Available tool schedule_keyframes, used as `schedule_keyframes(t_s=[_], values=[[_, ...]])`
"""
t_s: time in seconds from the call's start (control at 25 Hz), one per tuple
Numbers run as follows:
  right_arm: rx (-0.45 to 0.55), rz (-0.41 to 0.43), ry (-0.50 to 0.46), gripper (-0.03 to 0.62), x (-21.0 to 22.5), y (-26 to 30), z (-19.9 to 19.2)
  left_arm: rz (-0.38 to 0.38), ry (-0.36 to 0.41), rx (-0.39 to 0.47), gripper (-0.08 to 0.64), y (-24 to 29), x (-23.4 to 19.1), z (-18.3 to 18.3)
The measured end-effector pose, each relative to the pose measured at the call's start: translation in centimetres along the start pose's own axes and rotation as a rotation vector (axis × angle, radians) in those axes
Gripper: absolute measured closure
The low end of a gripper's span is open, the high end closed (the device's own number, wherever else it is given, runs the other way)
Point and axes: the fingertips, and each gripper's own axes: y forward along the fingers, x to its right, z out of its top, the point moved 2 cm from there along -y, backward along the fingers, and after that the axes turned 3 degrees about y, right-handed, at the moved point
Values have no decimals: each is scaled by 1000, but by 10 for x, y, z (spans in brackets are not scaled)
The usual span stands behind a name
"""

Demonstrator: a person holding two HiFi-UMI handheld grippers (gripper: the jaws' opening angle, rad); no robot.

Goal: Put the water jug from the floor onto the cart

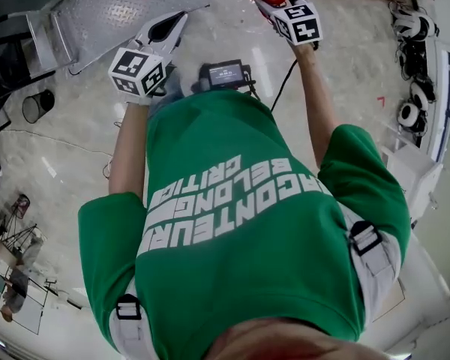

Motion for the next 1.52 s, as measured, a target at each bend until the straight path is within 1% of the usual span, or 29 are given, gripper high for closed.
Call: schedule_keyframes(t_s=[0.16, 0.28, 0.48, 0.8, 0.96, 1.28, 1.52], values=[[-3, 38, -32, 291, -15, 31, 29, 66, -31, 31, 545, -23, -42, 1], [-4, 55, -46, 291, -31, 57, 52, 92, -50, 54, 543, -40, -78, 3], [-6, 74, -63, 291, -55, 89, 88, 97, -63, 67, 545, -57, -134, 11], [-47, 88, -71, 291, -78, 159, 148, 89, -92, 72, 545, -68, -246, 33], [-55, 94, -77, 291, -84, 179, 175, 96, -100, 86, 545, -78, -273, 47], [-72, 121, -106, 291, -103, 225, 224, 122, -137, 89, 545, -100, -330, 58], [-92, 144, -120, 291, -118, 256, 244, 130, -158, 89, 545, -112, -359, 60]])
